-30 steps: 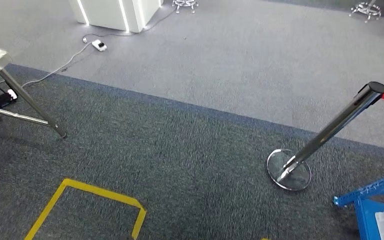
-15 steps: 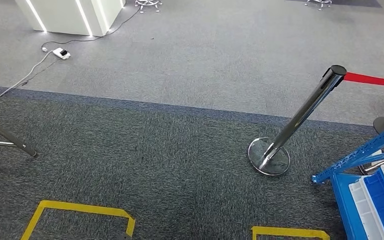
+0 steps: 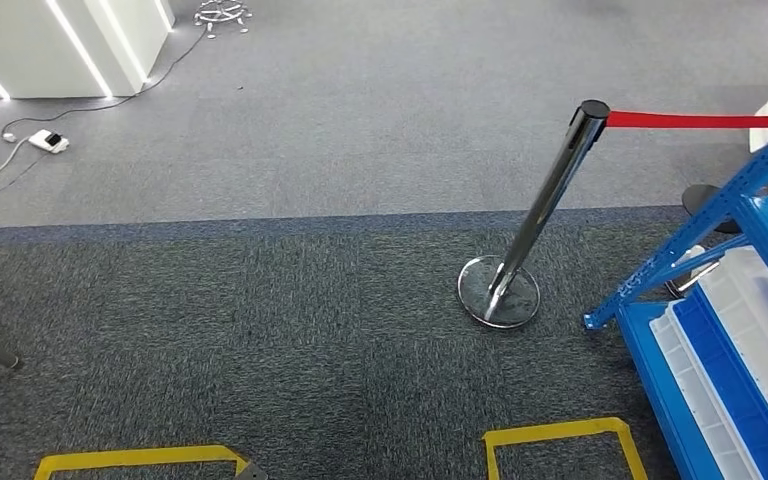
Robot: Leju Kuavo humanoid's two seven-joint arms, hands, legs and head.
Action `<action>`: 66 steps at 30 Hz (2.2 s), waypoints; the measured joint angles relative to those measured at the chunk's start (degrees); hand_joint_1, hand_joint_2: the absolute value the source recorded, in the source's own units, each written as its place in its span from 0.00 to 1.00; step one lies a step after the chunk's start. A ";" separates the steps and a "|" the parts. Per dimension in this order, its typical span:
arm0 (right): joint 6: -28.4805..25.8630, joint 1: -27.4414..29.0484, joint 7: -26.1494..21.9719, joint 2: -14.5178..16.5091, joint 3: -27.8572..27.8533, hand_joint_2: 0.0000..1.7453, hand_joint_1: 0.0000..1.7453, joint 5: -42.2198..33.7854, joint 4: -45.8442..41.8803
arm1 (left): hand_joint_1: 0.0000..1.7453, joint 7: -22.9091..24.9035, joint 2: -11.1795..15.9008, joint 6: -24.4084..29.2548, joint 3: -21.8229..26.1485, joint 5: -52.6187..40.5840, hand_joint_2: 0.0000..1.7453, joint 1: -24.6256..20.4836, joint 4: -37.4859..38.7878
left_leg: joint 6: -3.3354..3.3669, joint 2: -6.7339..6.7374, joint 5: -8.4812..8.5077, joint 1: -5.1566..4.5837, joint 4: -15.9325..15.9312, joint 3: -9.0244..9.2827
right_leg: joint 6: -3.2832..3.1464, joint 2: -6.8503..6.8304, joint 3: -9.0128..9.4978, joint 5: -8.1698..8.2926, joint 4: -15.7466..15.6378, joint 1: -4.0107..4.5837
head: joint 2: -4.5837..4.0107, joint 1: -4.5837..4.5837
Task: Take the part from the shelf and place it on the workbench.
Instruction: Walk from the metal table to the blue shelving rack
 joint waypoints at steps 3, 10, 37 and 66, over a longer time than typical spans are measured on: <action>0.01 -0.23 -0.02 0.05 -0.03 0.00 0.00 -0.01 0.02 | 0.00 -0.03 0.07 0.00 0.02 0.05 0.00 0.21 0.01 | -0.27 -3.49 -4.93 0.18 10.23 -5.04 | -0.65 1.91 0.28 0.16 -0.29 -0.05 | 0.00 -0.03; 0.02 -0.30 -0.04 0.10 -0.08 0.00 0.00 0.00 0.02 | 0.00 -0.07 0.10 0.02 0.02 0.07 0.00 0.23 0.02 | -0.09 -7.34 3.14 0.49 0.67 -2.90 | 0.38 7.02 -0.21 -0.78 1.57 -0.22 | 0.00 -0.01; 0.10 -0.21 -0.01 -0.08 -0.58 0.00 0.00 0.21 0.07 | 0.00 0.05 0.13 -0.10 0.01 -0.14 0.00 0.48 0.02 | -0.73 -3.93 -1.55 0.38 12.10 -8.07 | -0.51 4.57 1.03 -0.45 0.20 -0.39 | 0.00 0.10; -0.01 -0.28 -0.03 -0.15 -0.89 0.00 0.00 0.18 0.08 | 0.00 -0.12 0.13 -0.14 0.02 -0.12 0.00 0.42 0.01 | -1.10 -3.68 -3.82 0.37 14.54 -8.91 | -0.64 3.45 0.93 -0.43 0.15 -0.55 | 0.00 0.04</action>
